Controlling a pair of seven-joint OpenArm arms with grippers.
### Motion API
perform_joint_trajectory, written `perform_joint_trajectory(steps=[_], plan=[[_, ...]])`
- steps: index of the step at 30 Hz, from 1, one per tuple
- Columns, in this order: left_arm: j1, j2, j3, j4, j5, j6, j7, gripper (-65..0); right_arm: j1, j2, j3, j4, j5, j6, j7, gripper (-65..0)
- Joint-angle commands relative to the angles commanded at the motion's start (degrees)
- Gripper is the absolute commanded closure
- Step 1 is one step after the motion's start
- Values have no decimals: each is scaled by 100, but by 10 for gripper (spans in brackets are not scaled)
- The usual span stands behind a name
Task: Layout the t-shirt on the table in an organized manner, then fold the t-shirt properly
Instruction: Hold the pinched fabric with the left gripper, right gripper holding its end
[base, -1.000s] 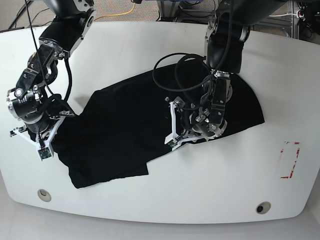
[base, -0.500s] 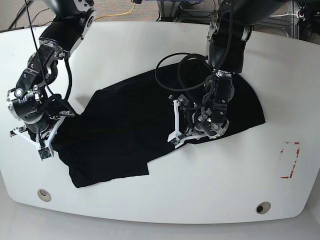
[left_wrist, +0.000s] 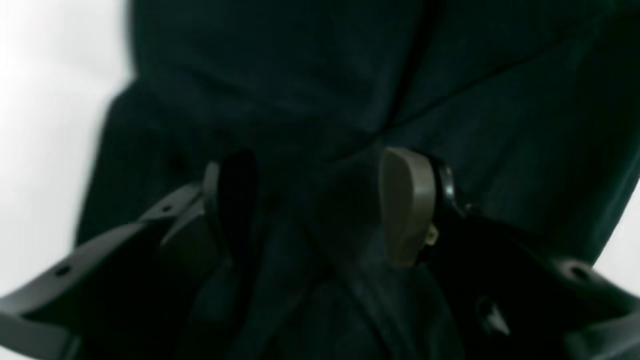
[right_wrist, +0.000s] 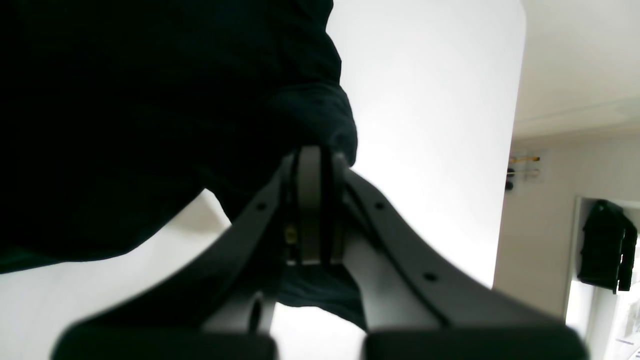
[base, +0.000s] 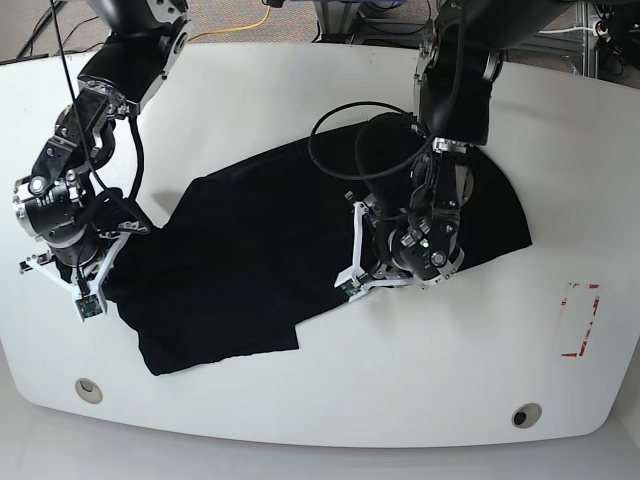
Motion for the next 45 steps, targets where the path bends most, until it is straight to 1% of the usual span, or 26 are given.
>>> perform_joint_trajectory(steps=[2, 9, 11, 17, 21, 37, 42, 45], plan=[[0, 0, 0, 0, 0, 0, 0, -367, 0, 0, 0, 0, 0, 0, 88, -5], [97, -18, 0, -35, 0, 0, -53, -367, 0, 0, 0, 0, 0, 0, 105, -5], [114, -18, 0, -44, 9, 0, -149, -367, 0, 0, 0, 0, 0, 0, 114, -5], [123, -88, 0, -369, 0, 0, -211, -367, 97, 26, -9, 35, 0, 0, 114, -5], [158, -97, 0, -440, 0, 0, -387, -367, 255, 44, -9, 35, 0, 0, 105, -5], [158, -35, 0, -396, -26, 0, -360, -367, 378, 53, -9, 35, 0, 0, 105, -5], [149, 0, 0, -396, -466, 0, -334, -367, 378, 53, -9, 35, 0, 0, 105, -5], [149, 0, 0, -396, -615, 0, -246, -367, 378, 53, -9, 26, 0, 0, 105, -5]])
